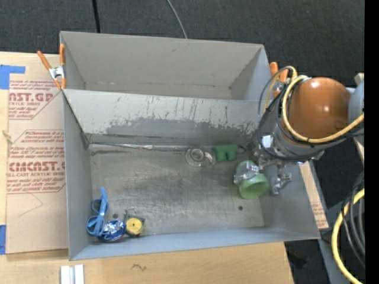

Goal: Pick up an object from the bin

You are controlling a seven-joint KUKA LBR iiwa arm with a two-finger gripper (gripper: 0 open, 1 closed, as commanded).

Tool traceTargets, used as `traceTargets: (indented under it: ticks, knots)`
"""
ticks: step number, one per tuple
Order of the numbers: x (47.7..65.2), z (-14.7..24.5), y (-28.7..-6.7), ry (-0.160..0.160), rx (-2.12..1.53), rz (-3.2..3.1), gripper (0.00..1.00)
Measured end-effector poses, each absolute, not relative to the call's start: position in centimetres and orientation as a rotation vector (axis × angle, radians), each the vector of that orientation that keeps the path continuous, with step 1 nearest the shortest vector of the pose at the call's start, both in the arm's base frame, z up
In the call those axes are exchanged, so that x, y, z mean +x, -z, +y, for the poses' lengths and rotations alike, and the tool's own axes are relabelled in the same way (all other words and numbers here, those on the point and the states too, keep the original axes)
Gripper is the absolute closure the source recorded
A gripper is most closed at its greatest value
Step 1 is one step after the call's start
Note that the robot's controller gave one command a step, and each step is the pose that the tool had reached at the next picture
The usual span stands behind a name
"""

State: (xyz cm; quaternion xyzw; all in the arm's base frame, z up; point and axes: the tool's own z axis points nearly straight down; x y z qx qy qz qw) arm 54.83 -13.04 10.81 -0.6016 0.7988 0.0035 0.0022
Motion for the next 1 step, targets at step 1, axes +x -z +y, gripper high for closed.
traceTargets:
  ticks: [1]
  knots:
    - [57.63, -11.67, -8.84, -0.03, -2.395, 2.012, 0.0]
